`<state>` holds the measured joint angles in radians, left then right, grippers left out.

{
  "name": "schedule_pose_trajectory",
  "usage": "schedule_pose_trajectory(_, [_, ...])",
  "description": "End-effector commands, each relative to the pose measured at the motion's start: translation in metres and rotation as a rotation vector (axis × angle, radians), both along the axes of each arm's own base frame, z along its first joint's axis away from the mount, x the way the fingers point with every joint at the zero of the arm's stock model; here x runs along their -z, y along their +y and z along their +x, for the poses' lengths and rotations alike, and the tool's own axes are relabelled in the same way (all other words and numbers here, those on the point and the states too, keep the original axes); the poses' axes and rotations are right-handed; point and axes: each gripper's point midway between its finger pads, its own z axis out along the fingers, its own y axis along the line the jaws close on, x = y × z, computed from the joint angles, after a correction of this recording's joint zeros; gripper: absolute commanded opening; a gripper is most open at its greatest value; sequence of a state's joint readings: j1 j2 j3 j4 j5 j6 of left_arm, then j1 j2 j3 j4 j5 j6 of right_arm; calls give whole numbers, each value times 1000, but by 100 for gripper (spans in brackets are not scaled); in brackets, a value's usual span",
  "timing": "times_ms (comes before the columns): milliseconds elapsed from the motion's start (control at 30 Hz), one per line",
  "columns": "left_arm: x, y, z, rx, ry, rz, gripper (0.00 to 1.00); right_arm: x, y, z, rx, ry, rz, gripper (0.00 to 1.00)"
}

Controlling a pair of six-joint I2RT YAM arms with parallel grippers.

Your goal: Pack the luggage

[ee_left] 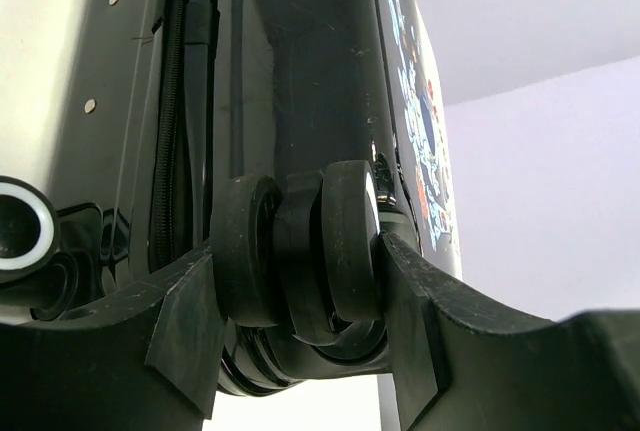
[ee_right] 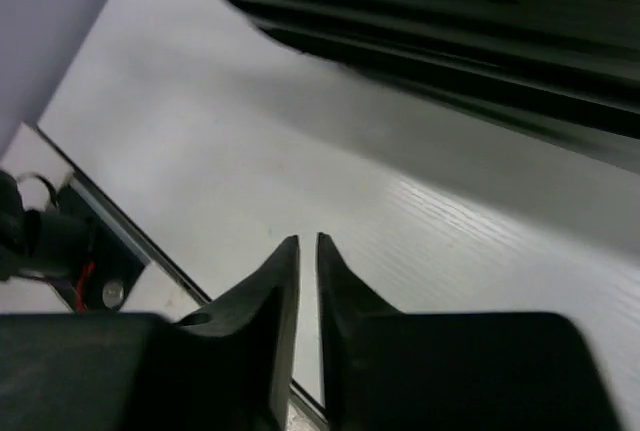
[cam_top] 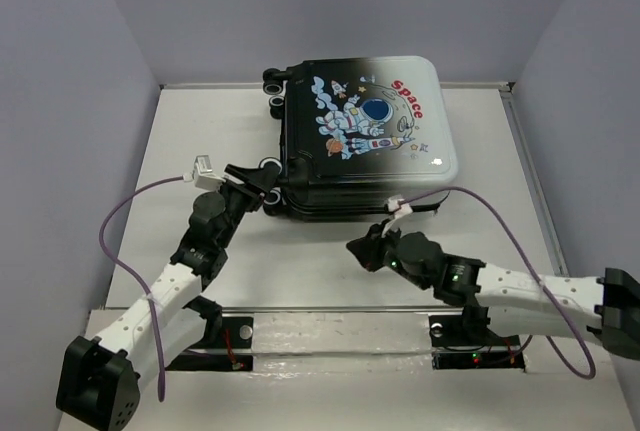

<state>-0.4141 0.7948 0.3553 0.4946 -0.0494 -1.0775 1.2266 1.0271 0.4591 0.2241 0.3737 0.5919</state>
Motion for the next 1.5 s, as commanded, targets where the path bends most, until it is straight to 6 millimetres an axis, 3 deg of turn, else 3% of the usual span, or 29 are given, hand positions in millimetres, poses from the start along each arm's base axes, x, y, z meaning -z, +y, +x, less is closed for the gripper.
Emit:
schedule_pose_trajectory(0, [-14,10,9,-15,-81,199,6,26,-84,31,254,107,-9,30])
schedule_pose_trajectory(33, [-15,9,10,-12,-82,203,6,41,-105,28,321,161,-55,42])
schedule_pose_trajectory(67, [-16,12,12,-23,-82,205,6,29,-116,30,363,159,-18,46])
schedule_pose_trajectory(167, [-26,27,21,-66,-94,199,6,25,-148,30,491,192,-11,57])
schedule_pose_trajectory(267, [-42,41,30,-78,-114,182,6,21,-156,34,541,191,14,58])
schedule_pose_trajectory(433, [-65,84,50,-166,-130,148,6,18,-160,48,577,173,-75,57])
schedule_pose_trajectory(633, [-82,97,59,-157,-151,146,6,11,-178,72,626,131,-126,60])
schedule_pose_trajectory(667, [-80,101,61,-164,-145,147,6,13,-178,78,591,105,-131,61])
schedule_pose_trajectory(767, [-71,99,63,-145,-123,141,6,2,-149,85,406,20,-58,63])
schedule_pose_trajectory(933, [-58,92,59,-107,-112,133,6,0,-112,89,224,-46,-11,57])
schedule_pose_trajectory(1167, [-55,90,56,-90,-112,139,6,12,-106,89,201,-78,29,48])
schedule_pose_trajectory(1267, [-55,88,57,-86,-114,133,6,8,-102,90,183,-109,58,46])
schedule_pose_trajectory(1433, [-55,88,57,-83,-114,129,6,0,-100,105,215,-174,65,46])
schedule_pose_trajectory(1467, [-55,87,56,-80,-114,129,6,7,-102,106,226,-168,58,45])
